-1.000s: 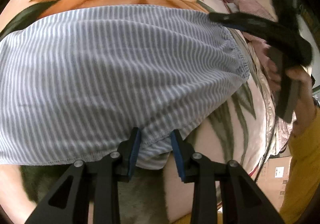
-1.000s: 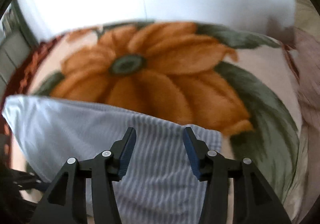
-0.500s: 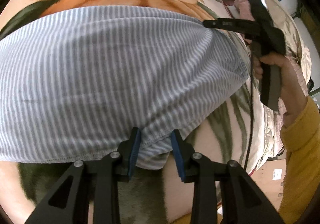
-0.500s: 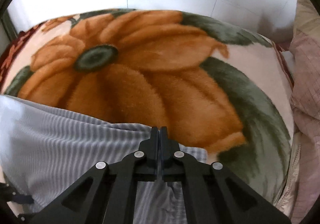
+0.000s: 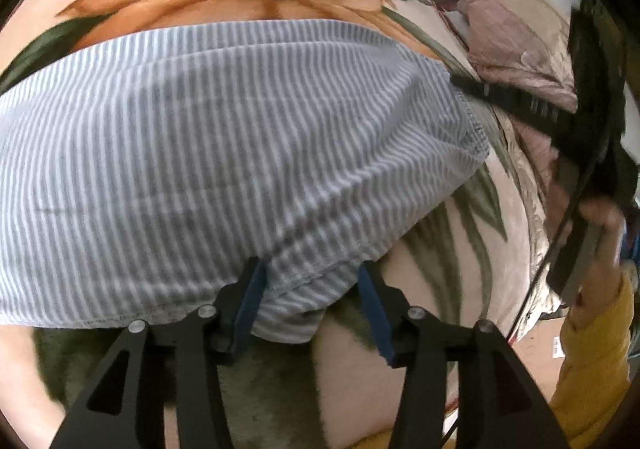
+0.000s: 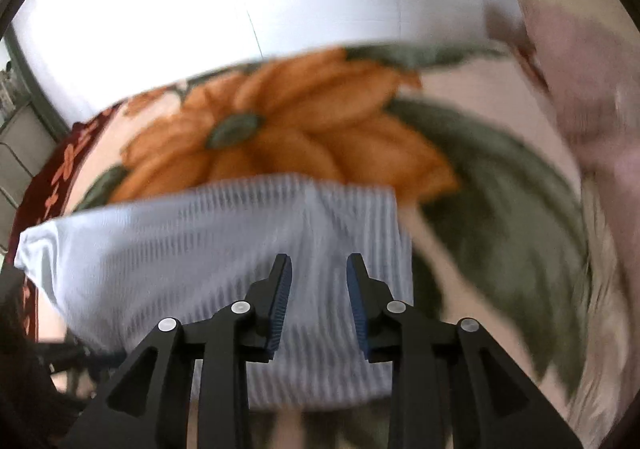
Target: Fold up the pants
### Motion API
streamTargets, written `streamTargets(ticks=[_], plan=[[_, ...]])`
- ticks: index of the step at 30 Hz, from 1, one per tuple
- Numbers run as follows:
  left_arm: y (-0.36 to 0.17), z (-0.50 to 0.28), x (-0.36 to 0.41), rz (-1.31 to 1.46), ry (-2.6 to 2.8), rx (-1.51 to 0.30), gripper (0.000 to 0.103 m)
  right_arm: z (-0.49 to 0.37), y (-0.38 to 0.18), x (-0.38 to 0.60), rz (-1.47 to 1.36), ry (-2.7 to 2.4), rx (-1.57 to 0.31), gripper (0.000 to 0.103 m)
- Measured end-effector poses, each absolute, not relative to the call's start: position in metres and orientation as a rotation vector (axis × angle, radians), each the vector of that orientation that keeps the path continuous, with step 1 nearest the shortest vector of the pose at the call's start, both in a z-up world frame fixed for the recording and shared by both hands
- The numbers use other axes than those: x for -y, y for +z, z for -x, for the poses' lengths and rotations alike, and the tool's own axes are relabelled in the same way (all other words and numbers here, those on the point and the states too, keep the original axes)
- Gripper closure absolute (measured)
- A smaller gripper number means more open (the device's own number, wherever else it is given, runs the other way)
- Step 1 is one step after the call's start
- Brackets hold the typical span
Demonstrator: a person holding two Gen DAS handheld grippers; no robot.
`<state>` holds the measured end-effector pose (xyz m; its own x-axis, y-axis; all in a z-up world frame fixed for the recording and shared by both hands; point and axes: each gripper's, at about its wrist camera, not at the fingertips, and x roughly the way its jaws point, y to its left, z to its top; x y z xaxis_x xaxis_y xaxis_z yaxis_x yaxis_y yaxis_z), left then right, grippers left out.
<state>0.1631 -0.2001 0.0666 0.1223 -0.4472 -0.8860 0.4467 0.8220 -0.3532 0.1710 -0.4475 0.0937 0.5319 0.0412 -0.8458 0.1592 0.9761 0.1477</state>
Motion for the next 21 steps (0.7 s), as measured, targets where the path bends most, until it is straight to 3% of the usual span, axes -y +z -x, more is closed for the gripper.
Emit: streamTargets(ticks=[5, 21], plan=[[0.077, -0.159, 0.193, -0.005, -0.636, -1.273, 0.052, -0.167, 0.081, 0.451, -0.2, -0.117, -1.006, 0.076], [0.12, -0.159, 0.03, 0.117, -0.243, -1.219, 0.052, -0.167, 0.169, 0.331, -0.095, 0.016, -0.952, 0.069]])
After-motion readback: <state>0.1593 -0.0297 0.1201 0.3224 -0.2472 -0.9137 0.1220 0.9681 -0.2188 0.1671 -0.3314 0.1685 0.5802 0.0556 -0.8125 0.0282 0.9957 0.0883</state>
